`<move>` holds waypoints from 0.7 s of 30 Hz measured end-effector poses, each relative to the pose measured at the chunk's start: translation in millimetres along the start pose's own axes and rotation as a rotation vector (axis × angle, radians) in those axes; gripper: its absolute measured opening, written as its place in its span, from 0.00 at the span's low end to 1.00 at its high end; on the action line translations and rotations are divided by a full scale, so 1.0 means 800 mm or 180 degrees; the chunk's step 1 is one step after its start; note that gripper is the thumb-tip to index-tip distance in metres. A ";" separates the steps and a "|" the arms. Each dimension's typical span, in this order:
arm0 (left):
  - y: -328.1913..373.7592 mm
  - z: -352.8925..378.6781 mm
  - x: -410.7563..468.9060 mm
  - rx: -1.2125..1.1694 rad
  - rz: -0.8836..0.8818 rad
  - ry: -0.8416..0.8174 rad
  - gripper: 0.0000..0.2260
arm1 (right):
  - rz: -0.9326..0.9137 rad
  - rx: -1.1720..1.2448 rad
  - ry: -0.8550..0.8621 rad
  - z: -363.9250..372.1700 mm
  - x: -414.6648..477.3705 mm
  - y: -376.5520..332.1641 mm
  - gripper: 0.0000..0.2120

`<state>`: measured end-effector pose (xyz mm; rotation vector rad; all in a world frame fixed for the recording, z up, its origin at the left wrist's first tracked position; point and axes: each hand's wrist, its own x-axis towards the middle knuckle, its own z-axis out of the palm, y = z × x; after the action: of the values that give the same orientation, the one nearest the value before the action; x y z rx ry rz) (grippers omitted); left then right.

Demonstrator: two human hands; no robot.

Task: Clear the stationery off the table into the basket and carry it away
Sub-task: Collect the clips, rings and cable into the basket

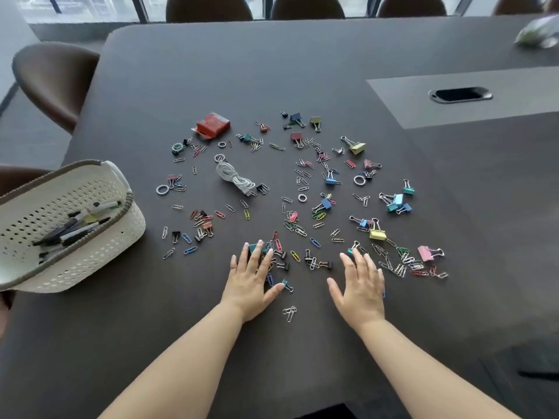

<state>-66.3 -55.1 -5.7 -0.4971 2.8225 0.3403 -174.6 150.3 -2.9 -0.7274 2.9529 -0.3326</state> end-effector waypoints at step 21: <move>0.041 -0.008 0.069 0.0330 -0.0237 0.0107 0.48 | 0.0410 -0.0202 -0.0290 0.007 0.049 0.048 0.49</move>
<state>-129.8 -43.1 -9.6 -0.5887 2.8273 0.1715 -226.0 163.8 -18.6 -0.5396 2.9171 -0.1917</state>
